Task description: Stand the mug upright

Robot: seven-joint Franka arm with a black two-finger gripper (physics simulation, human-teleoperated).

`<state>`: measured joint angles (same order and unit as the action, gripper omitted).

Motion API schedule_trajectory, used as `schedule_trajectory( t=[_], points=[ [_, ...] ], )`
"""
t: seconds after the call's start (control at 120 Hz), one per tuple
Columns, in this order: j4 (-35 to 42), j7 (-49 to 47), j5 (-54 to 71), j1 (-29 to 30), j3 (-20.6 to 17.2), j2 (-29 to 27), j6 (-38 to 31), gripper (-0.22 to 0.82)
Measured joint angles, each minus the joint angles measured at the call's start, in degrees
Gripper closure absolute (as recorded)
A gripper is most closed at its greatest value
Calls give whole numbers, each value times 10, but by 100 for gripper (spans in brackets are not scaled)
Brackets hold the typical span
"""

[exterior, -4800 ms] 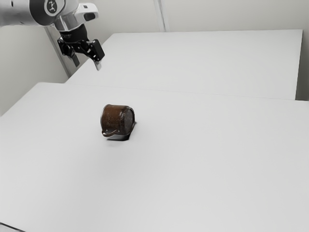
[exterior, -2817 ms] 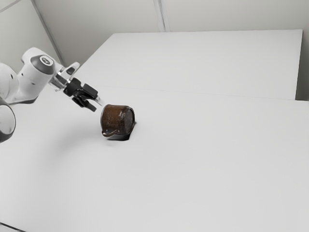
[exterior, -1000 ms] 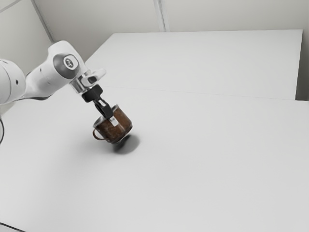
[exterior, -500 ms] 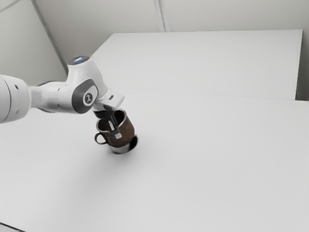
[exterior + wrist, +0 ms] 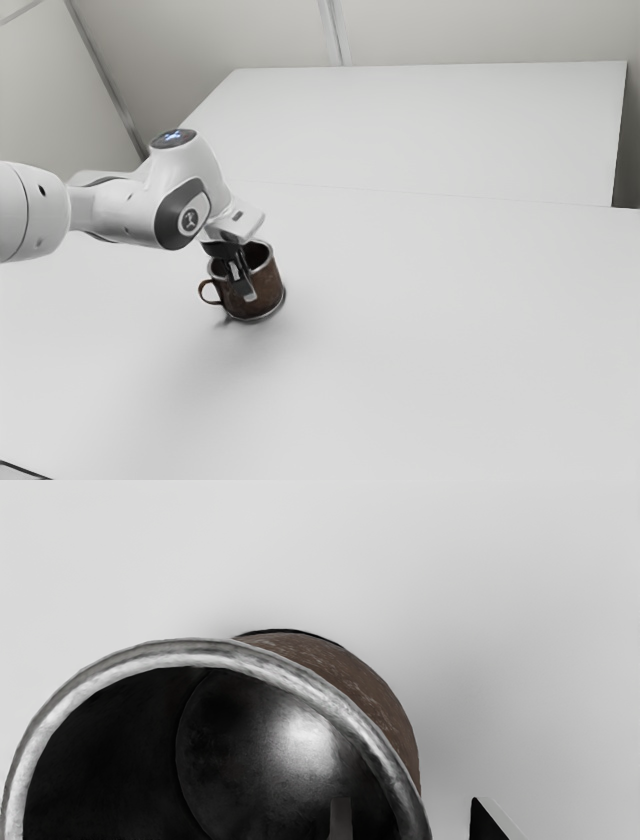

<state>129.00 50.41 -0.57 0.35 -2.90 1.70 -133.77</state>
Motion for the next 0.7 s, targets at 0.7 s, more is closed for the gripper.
schedule_trajectory(
  t=[0.7],
  points=[
    [-91, -163, -8, 8, 1, -72, 132, 1]
  ],
)
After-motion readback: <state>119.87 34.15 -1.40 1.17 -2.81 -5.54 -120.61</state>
